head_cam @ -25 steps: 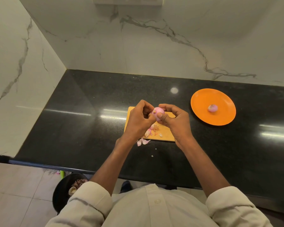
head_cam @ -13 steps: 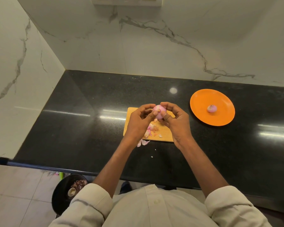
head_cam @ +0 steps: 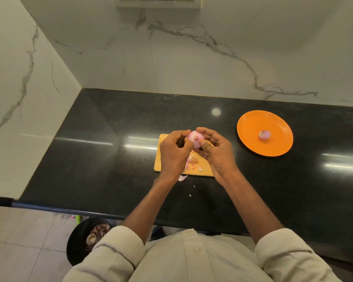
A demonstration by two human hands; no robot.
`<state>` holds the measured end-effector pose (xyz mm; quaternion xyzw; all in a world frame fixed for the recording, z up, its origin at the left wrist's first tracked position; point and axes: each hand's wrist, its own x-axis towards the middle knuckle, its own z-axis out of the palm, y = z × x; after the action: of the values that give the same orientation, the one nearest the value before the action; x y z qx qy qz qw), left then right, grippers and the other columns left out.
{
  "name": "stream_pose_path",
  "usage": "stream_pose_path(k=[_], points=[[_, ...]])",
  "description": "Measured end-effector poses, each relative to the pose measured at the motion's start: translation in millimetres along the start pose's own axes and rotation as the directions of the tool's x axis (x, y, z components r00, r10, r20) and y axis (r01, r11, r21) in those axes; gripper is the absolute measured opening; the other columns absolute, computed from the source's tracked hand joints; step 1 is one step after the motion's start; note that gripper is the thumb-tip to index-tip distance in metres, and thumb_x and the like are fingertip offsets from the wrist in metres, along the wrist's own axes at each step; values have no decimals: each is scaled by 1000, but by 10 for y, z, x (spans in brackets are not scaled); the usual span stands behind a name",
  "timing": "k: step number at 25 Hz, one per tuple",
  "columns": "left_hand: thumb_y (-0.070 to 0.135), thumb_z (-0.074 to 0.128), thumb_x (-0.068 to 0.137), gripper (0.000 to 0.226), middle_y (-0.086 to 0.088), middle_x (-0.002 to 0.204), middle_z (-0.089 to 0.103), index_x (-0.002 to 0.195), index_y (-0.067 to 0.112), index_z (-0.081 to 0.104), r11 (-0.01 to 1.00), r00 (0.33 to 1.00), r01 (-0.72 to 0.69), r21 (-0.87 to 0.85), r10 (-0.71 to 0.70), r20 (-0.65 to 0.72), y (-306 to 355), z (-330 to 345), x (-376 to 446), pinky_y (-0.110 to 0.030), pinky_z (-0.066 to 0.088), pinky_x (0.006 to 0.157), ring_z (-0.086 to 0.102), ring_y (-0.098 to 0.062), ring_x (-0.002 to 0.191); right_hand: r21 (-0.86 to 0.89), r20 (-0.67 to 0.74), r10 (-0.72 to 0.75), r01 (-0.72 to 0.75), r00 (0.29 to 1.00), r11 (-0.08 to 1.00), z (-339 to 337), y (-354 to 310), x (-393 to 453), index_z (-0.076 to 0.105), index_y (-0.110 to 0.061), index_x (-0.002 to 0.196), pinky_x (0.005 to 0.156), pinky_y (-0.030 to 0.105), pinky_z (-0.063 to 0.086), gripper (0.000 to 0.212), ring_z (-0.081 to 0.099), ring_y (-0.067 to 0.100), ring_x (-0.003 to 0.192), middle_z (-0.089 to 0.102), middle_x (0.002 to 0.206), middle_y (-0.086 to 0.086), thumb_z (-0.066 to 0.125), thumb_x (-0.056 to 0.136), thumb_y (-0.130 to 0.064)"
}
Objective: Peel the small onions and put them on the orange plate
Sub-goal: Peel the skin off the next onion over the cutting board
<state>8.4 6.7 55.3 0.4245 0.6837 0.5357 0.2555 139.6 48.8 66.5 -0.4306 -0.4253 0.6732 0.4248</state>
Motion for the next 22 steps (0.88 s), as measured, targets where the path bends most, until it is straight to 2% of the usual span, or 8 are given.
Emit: stream_pose_path(k=[2,5,10,13,16,18,22], points=[[9,72,97,23,1,103,79,120,8,79,1000,1000,4,4,-4,-24,6,12,-24,-31,65,85,75,-11,94,46,0,27,-27,1000,999,2,-14,4,77,-19,117,90,39,64,27,72,26,118,72,127,9,67,99,-2],[10,74,97,18,-1,98,82,114,8,82,987,994,80,-138,-89,-56,43,23,-41,-34,66,81,79,-16,90,138,9,67,-68,998,988,-4,-30,12,76,-17,119,88,36,64,26,73,26,117,73,127,10,66,99,-2],[12,74,99,14,-4,92,81,109,6,82,967,988,139,-212,-151,-43,65,-18,-27,-25,63,70,78,-20,77,186,44,122,-128,992,974,-43,-32,29,72,-12,125,90,36,65,27,72,27,120,73,131,11,62,102,-3],[17,75,100,13,-2,88,81,106,8,82,970,985,142,-200,-158,-69,64,-15,-44,-32,65,71,78,-20,75,71,-3,114,-114,993,991,5,-44,8,74,-15,127,88,35,65,26,74,25,116,73,128,5,64,103,-11],[18,76,99,10,0,82,80,99,10,82,983,990,96,-155,-111,-90,122,25,-50,-37,66,73,78,-18,74,-145,-56,-15,7,998,989,86,-76,0,74,-18,127,80,26,63,32,75,14,107,75,117,-3,78,95,-20],[19,76,99,9,0,78,79,96,11,80,981,991,95,-170,-109,-73,164,38,-43,-38,66,73,77,-21,73,-203,-89,-51,32,995,979,95,-89,36,75,-19,125,79,25,63,33,74,15,106,73,116,-3,80,93,-17],[23,73,102,16,-9,87,79,101,6,74,934,975,199,-297,-218,-35,124,-32,25,-40,67,72,78,-26,74,69,-89,127,-121,988,990,32,-85,65,71,-11,130,82,34,65,30,75,29,111,72,123,8,69,100,-9]])
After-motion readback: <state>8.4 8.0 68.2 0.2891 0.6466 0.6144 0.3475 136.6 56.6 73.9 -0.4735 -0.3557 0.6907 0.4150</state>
